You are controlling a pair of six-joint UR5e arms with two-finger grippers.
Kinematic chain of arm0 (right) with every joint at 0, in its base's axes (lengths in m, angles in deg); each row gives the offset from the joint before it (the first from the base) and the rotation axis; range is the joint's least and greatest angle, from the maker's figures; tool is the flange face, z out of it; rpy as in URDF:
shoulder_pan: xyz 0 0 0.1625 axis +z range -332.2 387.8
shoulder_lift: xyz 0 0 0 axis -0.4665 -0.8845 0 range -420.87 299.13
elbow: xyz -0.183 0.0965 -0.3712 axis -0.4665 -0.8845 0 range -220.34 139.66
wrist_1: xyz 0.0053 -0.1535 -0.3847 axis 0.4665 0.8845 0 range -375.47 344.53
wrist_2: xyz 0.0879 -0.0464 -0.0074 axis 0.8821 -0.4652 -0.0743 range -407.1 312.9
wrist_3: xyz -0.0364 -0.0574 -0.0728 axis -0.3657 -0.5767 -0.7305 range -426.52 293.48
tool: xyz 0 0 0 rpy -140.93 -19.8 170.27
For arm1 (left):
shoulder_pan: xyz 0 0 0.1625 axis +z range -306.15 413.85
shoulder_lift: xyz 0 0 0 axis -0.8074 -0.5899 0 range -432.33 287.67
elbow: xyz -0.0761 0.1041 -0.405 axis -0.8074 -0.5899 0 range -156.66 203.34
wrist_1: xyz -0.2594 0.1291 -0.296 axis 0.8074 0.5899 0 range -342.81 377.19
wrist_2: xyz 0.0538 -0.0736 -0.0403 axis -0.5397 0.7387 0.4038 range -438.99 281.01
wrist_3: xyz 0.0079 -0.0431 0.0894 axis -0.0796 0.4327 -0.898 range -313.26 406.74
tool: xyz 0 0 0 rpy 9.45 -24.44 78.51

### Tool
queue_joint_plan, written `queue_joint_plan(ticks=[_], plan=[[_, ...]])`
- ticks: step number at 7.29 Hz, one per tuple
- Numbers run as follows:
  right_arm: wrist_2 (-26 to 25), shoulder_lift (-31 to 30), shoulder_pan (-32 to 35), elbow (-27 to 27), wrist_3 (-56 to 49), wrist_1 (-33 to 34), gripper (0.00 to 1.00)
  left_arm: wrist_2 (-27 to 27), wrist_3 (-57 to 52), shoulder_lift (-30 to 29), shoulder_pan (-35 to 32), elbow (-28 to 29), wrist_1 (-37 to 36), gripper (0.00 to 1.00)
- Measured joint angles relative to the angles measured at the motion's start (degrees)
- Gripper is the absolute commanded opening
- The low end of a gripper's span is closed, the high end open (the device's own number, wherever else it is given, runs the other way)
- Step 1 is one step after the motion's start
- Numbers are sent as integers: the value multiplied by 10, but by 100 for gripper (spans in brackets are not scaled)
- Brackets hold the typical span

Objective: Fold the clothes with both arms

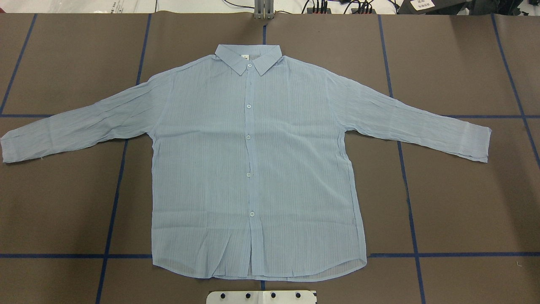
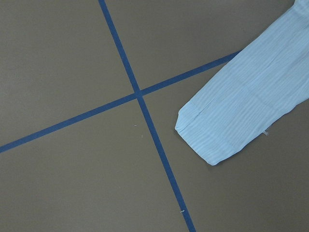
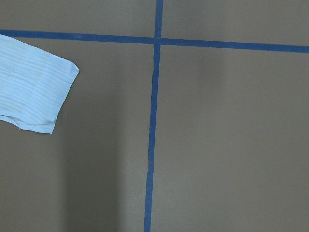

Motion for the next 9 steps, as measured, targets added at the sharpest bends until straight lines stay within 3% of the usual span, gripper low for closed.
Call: queue_joint_plan(ticks=[5, 6, 9], plan=[[3, 0, -2, 2, 1, -10, 100, 0, 0, 0, 1, -1, 61, 100], [5, 2, -2, 3, 4, -33, 100, 0, 1, 1, 1, -1, 87, 100], [2, 27, -6, -9, 10, -193, 100, -4, 6, -36, 2, 18, 206, 100]])
